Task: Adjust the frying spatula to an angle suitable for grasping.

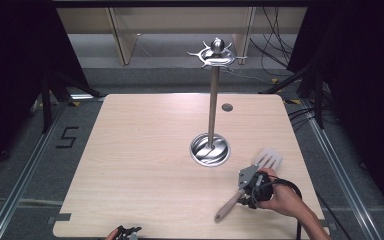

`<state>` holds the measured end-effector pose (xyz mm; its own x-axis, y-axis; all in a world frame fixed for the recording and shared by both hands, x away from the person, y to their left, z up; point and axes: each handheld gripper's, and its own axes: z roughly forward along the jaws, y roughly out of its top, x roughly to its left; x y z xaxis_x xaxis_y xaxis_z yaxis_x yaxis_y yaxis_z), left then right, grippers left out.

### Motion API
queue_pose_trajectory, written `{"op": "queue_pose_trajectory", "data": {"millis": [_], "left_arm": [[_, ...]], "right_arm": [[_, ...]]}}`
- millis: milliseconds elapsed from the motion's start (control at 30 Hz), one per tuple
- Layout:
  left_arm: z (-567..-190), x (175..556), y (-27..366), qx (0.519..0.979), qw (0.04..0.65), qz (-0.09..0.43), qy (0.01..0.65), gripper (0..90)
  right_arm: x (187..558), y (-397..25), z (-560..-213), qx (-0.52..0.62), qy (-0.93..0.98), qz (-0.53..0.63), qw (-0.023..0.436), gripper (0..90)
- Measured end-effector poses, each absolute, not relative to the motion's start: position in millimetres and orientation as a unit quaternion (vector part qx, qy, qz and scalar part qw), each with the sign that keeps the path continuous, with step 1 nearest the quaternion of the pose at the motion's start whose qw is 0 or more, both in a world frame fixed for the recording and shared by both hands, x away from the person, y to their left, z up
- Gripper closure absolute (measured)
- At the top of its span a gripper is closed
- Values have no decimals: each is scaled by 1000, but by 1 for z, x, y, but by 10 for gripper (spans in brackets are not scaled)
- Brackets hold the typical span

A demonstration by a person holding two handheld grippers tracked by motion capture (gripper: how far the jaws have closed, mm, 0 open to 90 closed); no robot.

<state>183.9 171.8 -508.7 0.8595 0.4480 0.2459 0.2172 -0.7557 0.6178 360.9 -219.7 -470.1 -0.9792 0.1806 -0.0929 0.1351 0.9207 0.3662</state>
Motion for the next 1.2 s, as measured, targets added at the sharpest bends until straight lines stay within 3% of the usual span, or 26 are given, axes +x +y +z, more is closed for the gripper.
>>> {"op": "queue_pose_trajectory", "data": {"millis": [800, 1033, 1200], "left_arm": [[-508, 183, 171, 917, 297, 199, 178, 176], [-509, 182, 171, 916, 296, 207, 176, 176], [-507, 183, 171, 924, 293, 179, 167, 176]], "right_arm": [[376, -203, -481, 28, 990, 138, 10, 419], [374, -200, -481, 70, 989, 131, 21, 423], [370, -198, -480, 115, 987, 114, 22, 442]]}}
